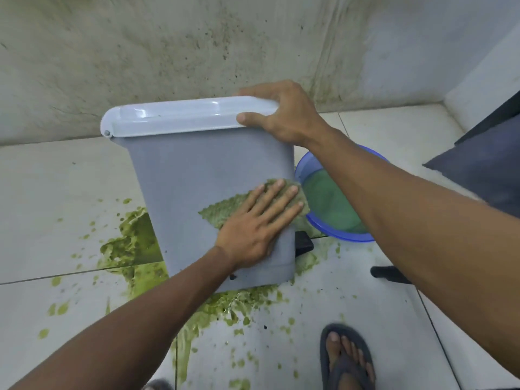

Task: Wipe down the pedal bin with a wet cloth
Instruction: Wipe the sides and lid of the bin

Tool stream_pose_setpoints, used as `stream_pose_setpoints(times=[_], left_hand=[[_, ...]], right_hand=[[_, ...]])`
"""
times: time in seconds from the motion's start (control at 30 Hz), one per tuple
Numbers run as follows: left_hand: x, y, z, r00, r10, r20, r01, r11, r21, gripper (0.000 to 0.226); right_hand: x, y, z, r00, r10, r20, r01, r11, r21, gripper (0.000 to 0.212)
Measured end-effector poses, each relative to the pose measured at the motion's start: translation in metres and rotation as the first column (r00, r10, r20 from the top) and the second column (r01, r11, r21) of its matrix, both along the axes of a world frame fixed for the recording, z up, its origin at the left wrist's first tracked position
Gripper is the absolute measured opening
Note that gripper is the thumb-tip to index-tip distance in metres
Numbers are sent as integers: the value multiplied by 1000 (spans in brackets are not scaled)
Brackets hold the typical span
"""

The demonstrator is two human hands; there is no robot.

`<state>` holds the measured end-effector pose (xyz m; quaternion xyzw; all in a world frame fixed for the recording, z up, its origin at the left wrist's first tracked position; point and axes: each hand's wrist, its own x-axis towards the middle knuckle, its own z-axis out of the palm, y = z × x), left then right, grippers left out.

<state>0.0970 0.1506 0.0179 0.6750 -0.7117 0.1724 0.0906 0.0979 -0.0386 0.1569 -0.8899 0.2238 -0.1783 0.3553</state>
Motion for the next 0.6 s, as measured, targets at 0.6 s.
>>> stream_pose_setpoints(times=[0.6], left_hand=[[-9,31,-17,990,122,-67,-123,992,-22,72]], right_hand=[[-11,24,-36,937,-36,348,206,860,-467,50]])
